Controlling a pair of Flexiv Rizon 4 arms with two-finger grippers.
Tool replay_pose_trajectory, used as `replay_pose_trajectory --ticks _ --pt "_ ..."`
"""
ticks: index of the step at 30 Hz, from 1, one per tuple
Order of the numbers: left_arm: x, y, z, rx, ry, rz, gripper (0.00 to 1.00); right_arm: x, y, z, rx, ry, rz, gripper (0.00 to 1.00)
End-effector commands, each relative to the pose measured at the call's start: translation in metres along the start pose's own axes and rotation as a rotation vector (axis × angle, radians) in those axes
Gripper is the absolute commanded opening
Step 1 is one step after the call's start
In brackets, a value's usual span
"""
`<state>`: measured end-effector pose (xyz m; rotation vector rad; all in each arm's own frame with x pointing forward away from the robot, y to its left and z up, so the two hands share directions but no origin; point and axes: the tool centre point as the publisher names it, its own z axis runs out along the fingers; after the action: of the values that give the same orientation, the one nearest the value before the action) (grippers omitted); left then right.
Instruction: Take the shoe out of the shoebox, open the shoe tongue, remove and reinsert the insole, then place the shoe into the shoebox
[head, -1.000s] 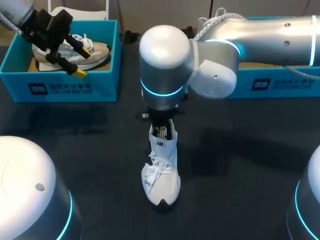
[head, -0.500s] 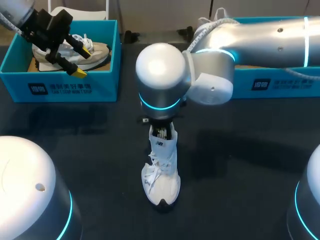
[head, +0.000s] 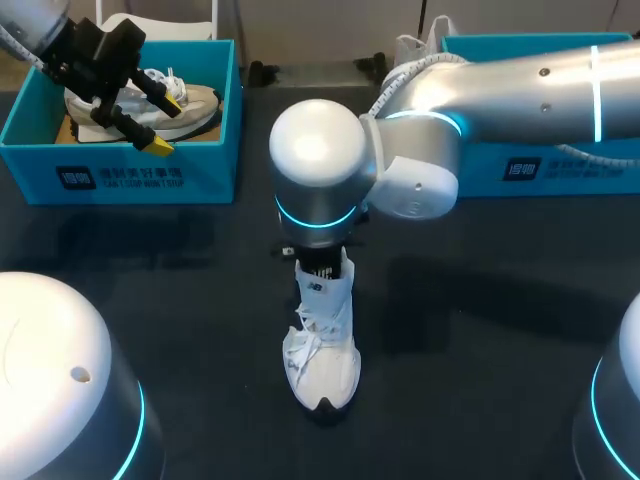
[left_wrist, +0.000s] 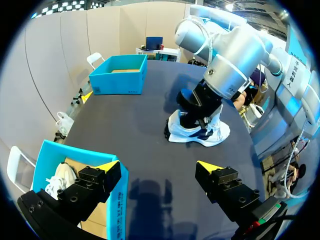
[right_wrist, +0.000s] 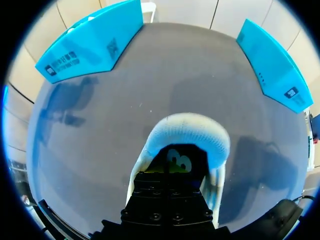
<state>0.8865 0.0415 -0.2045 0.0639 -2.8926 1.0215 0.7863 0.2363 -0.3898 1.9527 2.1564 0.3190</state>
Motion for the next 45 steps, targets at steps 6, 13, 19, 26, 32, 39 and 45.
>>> replay_pose_trajectory --ticks 6,13,19,26,32,39,45 --pt "0.0 0.0 -0.001 -0.002 0.002 0.001 1.0 -0.003 0.007 -0.03 -0.062 -0.054 -0.017 0.0" --pt "0.0 0.0 -0.001 -0.002 0.002 0.001 1.0 -0.009 0.015 -0.031 -0.096 -0.096 -0.032 0.0" --pt "0.0 0.0 -0.001 -0.002 0.002 0.001 1.0 -0.013 0.02 -0.02 -0.084 -0.103 -0.055 0.0" --pt "0.0 0.0 -0.001 -0.002 0.002 0.001 1.0 -0.011 0.021 -0.001 -0.111 -0.108 -0.072 0.0" --pt "0.0 0.0 -0.001 -0.002 0.002 0.001 1.0 -0.009 0.015 0.017 -0.079 -0.113 -0.06 0.0" --pt "0.0 0.0 -0.001 -0.002 0.002 0.001 1.0 -0.007 0.001 0.027 -0.015 -0.097 -0.047 0.0" --pt "0.0 0.0 -0.001 -0.002 0.002 0.001 1.0 -0.009 -0.017 0.028 0.054 -0.064 -0.04 0.0"
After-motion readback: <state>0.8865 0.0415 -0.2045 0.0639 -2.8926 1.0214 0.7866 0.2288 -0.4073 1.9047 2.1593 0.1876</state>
